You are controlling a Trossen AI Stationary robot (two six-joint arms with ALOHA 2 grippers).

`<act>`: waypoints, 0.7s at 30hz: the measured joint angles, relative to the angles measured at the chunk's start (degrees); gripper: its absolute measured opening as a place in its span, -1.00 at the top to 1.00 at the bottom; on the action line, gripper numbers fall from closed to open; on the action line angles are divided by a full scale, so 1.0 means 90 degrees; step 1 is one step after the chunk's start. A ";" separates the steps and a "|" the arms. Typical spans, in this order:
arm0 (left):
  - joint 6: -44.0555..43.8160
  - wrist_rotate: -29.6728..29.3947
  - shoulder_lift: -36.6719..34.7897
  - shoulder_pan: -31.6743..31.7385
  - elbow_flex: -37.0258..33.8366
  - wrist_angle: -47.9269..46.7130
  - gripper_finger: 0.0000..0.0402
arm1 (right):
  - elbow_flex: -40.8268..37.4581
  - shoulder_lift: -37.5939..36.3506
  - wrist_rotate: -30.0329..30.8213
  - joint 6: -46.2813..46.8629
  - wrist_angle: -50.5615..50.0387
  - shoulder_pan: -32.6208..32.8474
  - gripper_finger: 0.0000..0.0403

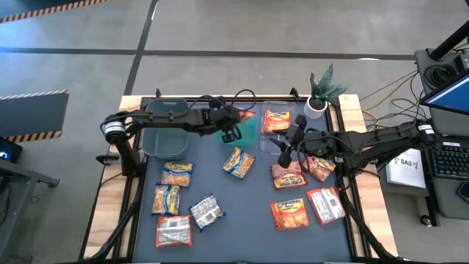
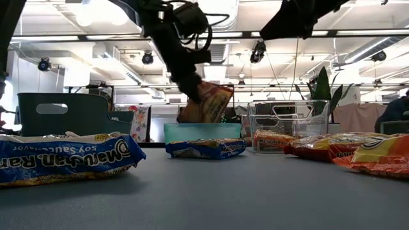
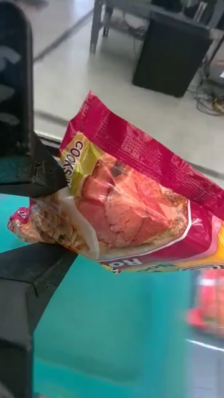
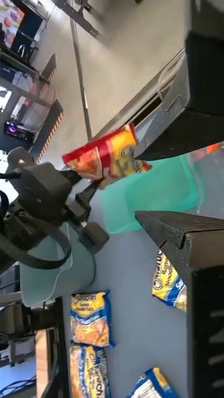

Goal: Sort Maruchan noodles
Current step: Put the red noodle pack into the light blue bin

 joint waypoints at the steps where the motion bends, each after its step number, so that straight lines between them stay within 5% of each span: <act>1: -0.0165 0.0073 -0.0002 0.0014 -0.0037 0.0073 0.58 | 0.0000 -0.0004 0.0000 0.0033 0.0003 0.0000 0.34; 10: -0.1151 0.0254 -0.0002 0.0109 -0.0236 0.0185 0.58 | 0.0000 0.0013 0.0000 0.0093 -0.0016 0.0000 0.34; 21: -0.1242 0.0387 -0.0002 0.0114 -0.0835 0.1309 0.54 | 0.0000 0.0013 0.0000 0.0183 -0.0016 0.0000 0.34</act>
